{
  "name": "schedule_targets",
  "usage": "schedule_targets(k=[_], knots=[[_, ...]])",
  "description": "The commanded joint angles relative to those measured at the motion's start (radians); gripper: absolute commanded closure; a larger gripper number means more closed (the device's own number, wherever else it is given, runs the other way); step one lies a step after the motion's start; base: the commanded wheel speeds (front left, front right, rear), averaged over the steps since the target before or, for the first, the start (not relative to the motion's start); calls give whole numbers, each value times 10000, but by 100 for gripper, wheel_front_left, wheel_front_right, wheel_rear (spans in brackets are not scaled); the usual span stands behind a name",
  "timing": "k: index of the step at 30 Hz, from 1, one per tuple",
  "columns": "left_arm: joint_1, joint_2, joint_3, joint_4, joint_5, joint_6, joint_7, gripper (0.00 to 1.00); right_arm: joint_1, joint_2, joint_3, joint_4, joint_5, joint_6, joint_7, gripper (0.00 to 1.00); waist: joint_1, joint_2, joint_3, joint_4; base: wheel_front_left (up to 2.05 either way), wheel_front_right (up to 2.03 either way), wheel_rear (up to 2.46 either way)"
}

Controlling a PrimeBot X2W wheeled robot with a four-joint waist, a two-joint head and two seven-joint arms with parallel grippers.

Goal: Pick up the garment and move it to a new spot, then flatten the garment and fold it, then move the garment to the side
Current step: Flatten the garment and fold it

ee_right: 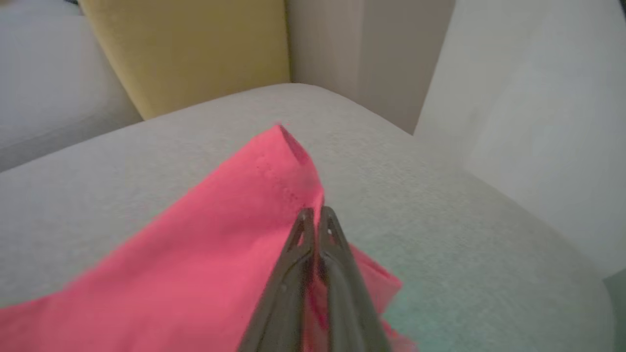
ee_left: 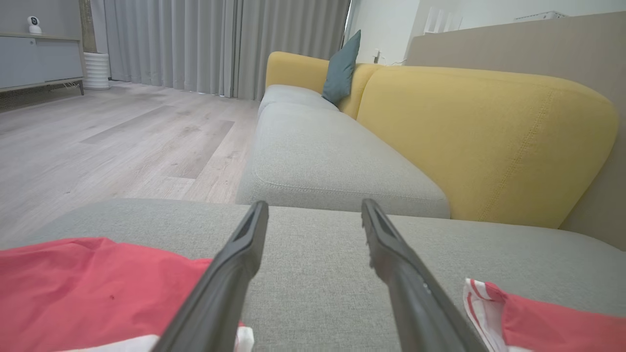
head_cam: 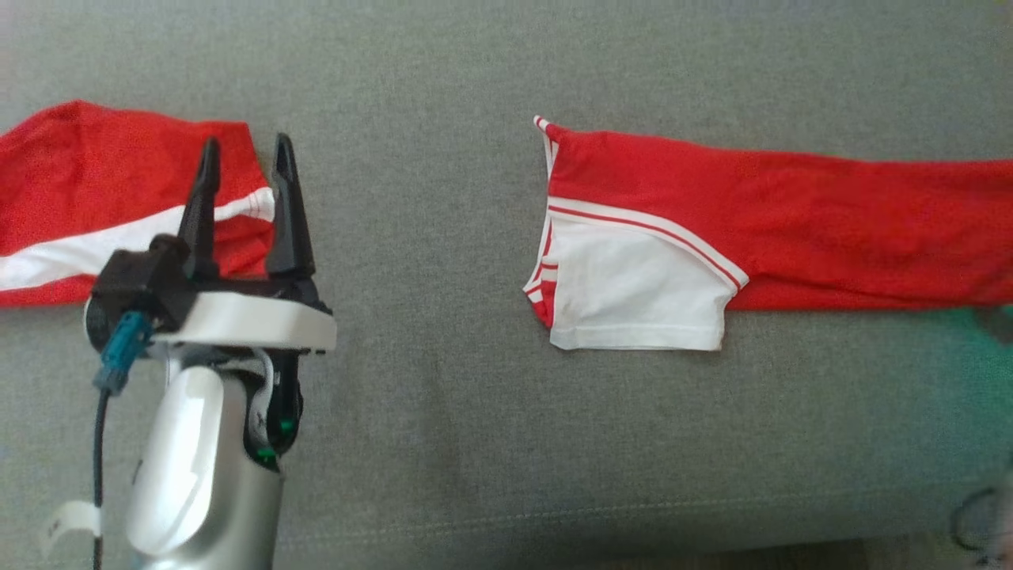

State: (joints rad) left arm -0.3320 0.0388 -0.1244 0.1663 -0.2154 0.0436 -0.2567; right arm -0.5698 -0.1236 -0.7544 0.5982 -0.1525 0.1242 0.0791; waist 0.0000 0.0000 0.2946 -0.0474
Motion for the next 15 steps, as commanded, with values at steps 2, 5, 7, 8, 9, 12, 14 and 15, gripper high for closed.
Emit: schedule_targets(k=[2,5,7,8,9,12,14,15], knots=[[74,115,249,-275,-106,14,-51,0,-416,222,478,-464,74,65,33,100,0,0,-331,-54,0,0,0],[251,115,167,-241,-199,57,-51,0,-449,469,1106,-675,575,65,187,100,0,0,-653,-98,0,0,0],[375,115,120,-235,-257,91,-51,0,-384,593,1746,-902,1085,65,384,100,0,0,-883,-114,0,0,0],[437,115,102,-232,-286,108,-51,0,-324,637,2096,-1057,1364,65,492,100,0,0,-998,-118,0,0,0],[501,115,88,-228,-313,126,-51,0,-250,669,2498,-1229,1669,65,615,100,0,0,-1115,-117,0,0,0],[685,115,40,-227,-418,181,-51,0,71,720,3537,-1854,2648,65,1028,100,0,0,-1439,-56,0,0,0],[777,115,18,-250,-494,223,-51,0,305,726,4350,-2213,3551,65,1269,100,0,0,-1591,10,0,0,0],[818,115,3,-251,-519,238,-51,0,432,728,4785,-2381,3983,65,1373,100,0,0,-1647,38,0,0,0]])
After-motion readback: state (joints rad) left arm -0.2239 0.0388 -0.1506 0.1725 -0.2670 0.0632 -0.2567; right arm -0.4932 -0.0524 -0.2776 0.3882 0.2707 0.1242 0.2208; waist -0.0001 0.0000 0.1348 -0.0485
